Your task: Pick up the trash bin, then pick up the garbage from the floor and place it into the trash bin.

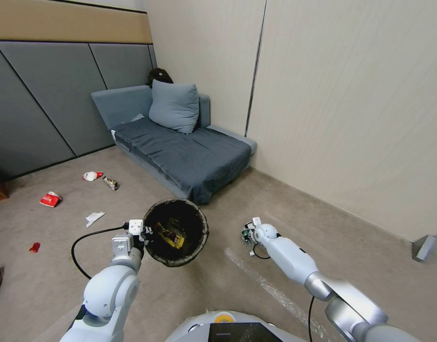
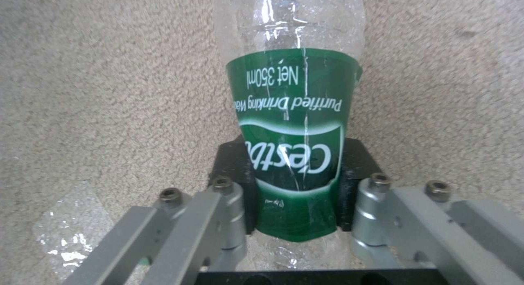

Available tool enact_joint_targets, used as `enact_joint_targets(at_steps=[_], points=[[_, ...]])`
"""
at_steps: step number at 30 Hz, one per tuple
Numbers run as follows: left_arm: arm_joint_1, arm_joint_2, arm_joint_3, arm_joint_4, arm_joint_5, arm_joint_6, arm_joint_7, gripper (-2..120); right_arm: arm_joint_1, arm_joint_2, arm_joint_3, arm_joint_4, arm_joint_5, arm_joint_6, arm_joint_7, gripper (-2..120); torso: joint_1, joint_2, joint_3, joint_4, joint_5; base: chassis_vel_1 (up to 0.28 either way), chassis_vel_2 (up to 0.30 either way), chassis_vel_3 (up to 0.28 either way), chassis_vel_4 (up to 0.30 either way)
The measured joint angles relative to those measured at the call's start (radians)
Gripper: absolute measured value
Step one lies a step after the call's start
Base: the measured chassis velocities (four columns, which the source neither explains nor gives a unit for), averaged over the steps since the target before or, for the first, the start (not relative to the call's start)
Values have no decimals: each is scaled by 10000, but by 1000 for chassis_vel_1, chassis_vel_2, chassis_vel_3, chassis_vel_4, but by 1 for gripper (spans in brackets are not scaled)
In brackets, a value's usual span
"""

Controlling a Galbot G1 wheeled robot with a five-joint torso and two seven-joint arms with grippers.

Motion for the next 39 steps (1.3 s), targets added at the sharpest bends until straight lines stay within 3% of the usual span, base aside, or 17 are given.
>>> enact_joint_targets(at_steps=[4, 10, 12, 14, 16, 19, 24, 28, 33, 35, 39], points=[[4, 54, -17, 0, -13, 0, 0, 0, -137, -434, 76, 664, 270, -51, 141, 21, 0, 0, 0, 1, 1, 0, 0, 0, 0], [-39, 103, -19, 26, -31, 0, -5, 0, -680, -1940, 567, 3528, 1466, -67, 830, 21, 0, 0, -1, -3, -1, 0, 0, 0, 0], [-44, 105, -17, 35, -31, 0, -6, 0, -738, -2107, 658, 3855, 1609, -69, 899, 21, 0, 0, -1, -2, 0, 0, 0, 0, 0], [-55, 103, 2, 65, -30, 0, -8, 0, -952, -2650, 1110, 4997, 2161, -70, 1140, 21, 0, 1, -1, 2, 0, 0, 0, 0, 0], [-55, 103, 4, 69, -31, 0, -9, 0, -1004, -2754, 1214, 5241, 2254, -70, 1169, 21, 0, 1, -1, -1, 1, 0, 0, 0, 0], [-44, 99, 30, 72, -29, 0, -17, 0, -1417, -3442, 2078, 6944, 2905, -71, 1286, 21, 0, 0, -1, 0, 3, 0, 0, 0, 0], [-36, 99, 95, 123, 9, 0, 52, 0, -1604, -4068, 2729, 8432, 3842, -70, 1538, 21, -1, 1, -2, -1, -3, 0, 0, 0, 0], [-22, 73, 124, 137, 56, 0, 82, 0, -1549, -4275, 2865, 8981, 4335, -74, 1734, 21, 0, 0, -1, -7, 3, 0, 0, 0, 0], [28, -18, 190, 181, 234, 0, 156, 0, -622, -4612, 2915, 10608, 5776, -70, 2311, 21, 0, 0, -1, -1, -3, 0, 0, 0, 0], [44, -57, 195, 183, 298, 0, 181, 0, 265, -4527, 2560, 11293, 6780, -69, 2662, 21, 0, 1, 0, 1, -5, 0, 0, 0, 0], [-2, -88, 177, 277, 354, 0, 186, 0, 1528, -4031, 1687, 11429, 7548, -67, 2550, 21, 0, 1, 0, -2, 1, 0, 0, 0, 0]])
